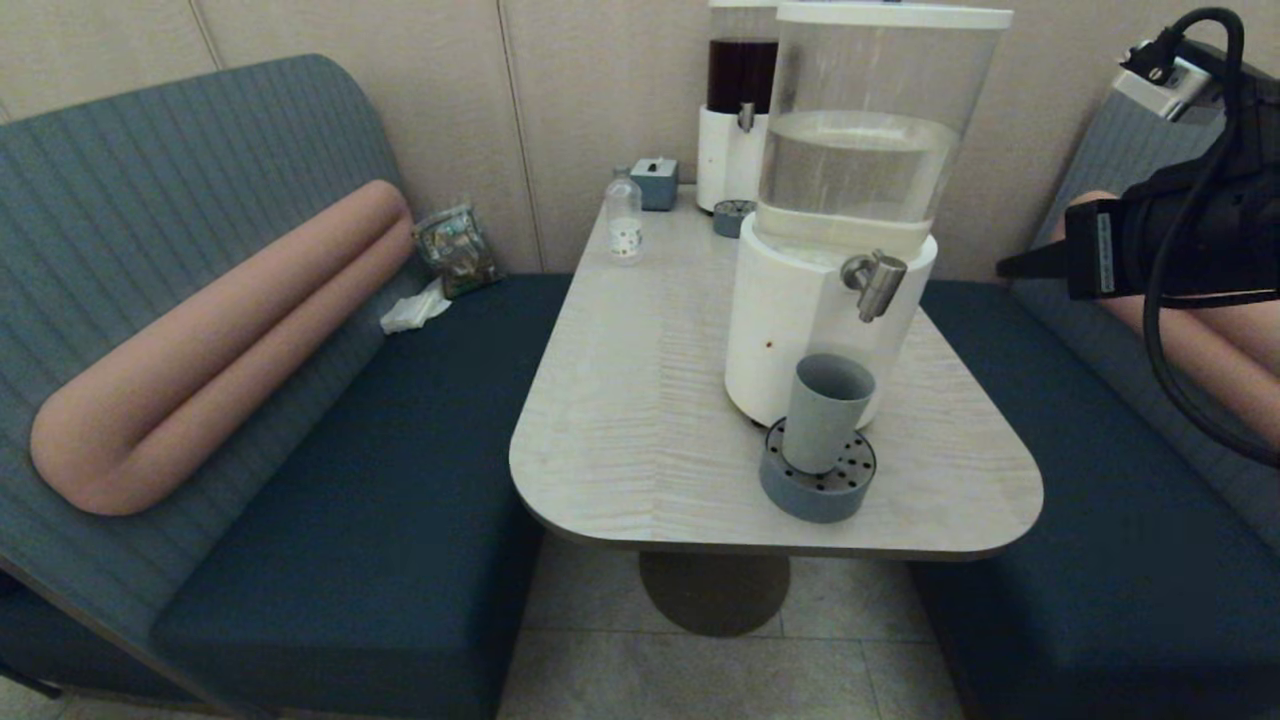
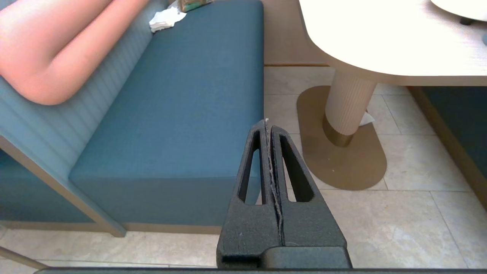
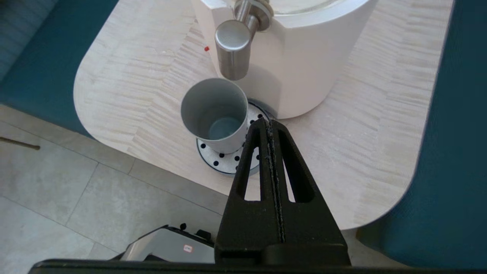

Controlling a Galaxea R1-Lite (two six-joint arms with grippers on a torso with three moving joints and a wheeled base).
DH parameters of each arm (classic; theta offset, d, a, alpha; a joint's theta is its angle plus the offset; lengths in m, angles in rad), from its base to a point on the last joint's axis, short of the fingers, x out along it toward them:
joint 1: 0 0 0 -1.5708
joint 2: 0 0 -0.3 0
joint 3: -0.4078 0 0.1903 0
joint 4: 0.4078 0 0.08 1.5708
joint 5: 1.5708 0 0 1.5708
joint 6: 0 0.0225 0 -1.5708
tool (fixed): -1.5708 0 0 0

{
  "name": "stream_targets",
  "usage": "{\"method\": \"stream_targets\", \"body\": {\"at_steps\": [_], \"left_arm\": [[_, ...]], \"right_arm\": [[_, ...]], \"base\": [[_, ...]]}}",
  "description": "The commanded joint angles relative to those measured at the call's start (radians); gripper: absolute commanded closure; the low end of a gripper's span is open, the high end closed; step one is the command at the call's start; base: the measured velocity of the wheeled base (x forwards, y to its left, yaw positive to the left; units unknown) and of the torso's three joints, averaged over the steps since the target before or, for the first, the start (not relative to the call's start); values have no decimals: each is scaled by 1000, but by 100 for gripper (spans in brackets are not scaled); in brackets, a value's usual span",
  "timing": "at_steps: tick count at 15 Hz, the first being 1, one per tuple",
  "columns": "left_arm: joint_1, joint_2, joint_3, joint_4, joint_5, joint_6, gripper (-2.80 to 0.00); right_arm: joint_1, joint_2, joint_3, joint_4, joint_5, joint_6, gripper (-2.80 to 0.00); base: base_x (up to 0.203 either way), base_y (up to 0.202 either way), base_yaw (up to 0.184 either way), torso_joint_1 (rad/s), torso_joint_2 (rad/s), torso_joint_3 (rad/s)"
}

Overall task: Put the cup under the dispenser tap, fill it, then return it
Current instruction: Turn on the faucet

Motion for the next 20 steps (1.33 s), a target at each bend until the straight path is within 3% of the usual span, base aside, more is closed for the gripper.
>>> {"method": "stream_targets", "body": {"at_steps": [1,20], "left_arm": [[0,0,0,0,0,0,0],[0,0,0,0,0,0,0]], "right_arm": [[10,10,1,1,17,2,0],[17,85,2,-118,84,5,0]], "base": [[0,0,0,0,0,0],[0,0,0,0,0,0]]}}
